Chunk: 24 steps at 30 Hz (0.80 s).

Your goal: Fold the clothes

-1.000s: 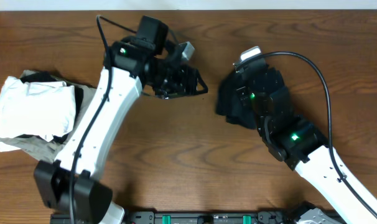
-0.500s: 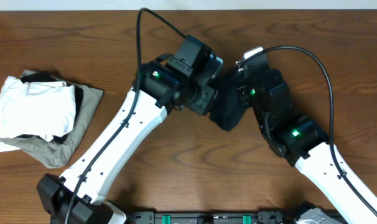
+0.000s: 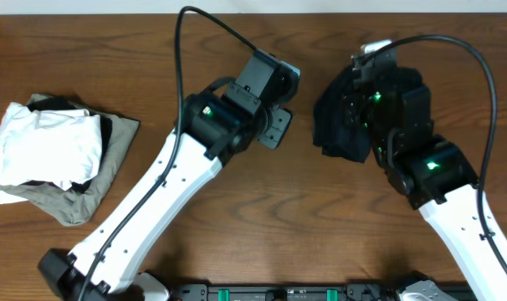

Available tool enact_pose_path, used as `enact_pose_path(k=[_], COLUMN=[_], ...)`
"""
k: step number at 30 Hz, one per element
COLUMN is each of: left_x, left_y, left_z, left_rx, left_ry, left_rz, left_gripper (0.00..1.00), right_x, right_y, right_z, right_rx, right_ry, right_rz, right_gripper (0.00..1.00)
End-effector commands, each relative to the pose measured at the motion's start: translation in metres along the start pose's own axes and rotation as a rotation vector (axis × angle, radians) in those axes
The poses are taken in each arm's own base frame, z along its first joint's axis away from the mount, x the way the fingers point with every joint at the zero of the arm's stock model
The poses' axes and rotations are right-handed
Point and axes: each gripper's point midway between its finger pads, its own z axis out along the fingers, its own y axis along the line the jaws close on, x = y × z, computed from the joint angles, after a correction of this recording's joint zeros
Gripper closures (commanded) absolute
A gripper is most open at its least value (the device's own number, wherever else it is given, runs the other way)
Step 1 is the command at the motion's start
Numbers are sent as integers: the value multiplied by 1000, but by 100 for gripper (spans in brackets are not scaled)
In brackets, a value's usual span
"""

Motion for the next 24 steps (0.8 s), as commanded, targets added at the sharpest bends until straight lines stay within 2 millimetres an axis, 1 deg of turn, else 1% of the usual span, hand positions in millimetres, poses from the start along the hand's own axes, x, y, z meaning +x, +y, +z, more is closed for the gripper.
enact_pose_path(k=[1, 5, 9, 12, 16, 17, 19, 24], left_x=[-13, -21, -22, -19, -15, -15, -15, -18], left_y=[-4, -30, -37, -48, -63, -69, -78, -77], left_z=[-16, -26, -35, -39, -49, -52, -57, -65], left_rx=[-26, 12, -78, -72, -37, -22, -17, -132], left_ry=[-77, -133, -174, -177, -191, -200, -217, -275], left_rz=[-19, 25, 47, 49, 41, 45, 59, 56], left_gripper=[44, 45, 45, 44, 44, 44, 44, 44], right_x=[-36, -51, -59, -59, -56, -56, -55, -57], right_y=[10, 9, 7, 0, -13, -15, -12, -8], right_z=[-19, -29, -33, -30, -19, -16, -13, -11], right_rx=[-82, -84, -82, -65, -31, -27, -43, -61], right_ry=[-78, -107, -126, -124, -109, -106, -103, -109], right_rz=[59, 65, 69, 76, 89, 91, 91, 98], right_gripper=[92, 92, 91, 91, 91, 91, 92, 91])
